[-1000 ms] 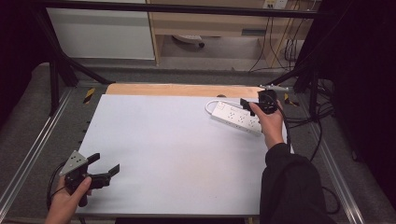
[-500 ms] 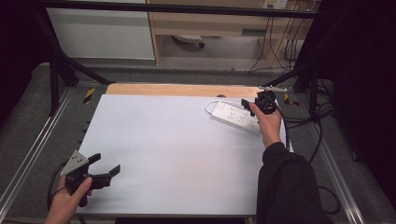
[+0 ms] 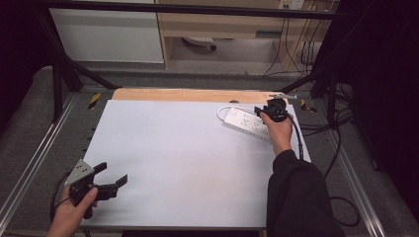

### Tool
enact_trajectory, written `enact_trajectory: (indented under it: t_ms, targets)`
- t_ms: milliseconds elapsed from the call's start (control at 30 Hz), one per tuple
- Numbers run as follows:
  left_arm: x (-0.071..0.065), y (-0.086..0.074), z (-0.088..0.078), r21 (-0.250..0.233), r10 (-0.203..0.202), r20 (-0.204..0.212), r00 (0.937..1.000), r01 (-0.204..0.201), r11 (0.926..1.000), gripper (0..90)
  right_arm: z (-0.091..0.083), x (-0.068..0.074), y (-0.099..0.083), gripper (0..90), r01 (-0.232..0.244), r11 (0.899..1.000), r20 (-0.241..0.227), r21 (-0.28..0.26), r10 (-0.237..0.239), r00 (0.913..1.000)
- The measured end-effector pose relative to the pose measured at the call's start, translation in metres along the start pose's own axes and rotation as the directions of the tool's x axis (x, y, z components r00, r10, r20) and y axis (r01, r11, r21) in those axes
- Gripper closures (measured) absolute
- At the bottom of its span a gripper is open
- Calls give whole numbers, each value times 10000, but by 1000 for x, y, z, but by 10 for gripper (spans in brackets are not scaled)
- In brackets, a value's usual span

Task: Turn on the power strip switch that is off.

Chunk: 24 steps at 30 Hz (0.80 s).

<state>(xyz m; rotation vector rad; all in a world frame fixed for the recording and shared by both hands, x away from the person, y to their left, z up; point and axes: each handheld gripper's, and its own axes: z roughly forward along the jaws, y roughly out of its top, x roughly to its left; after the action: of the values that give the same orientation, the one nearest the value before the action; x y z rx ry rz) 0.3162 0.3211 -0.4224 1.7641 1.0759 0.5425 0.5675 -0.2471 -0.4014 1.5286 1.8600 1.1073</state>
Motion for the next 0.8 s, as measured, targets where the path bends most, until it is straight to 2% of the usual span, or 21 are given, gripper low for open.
enact_trajectory:
  t_ms: [133,333,800]
  targets:
    - [0,0,0,12,-7,10,10000,7,10000,61,6,3,-4,639,-148,9999,135,-26,149,9998]
    - [0,0,0,30,14,41,10000,-15,10000,61,13,6,-7,709,-244,9997,-64,-30,244,9997]
    - [0,0,1,32,43,38,10000,-43,10000,61,30,17,-19,880,-103,9998,-175,-173,100,9998]
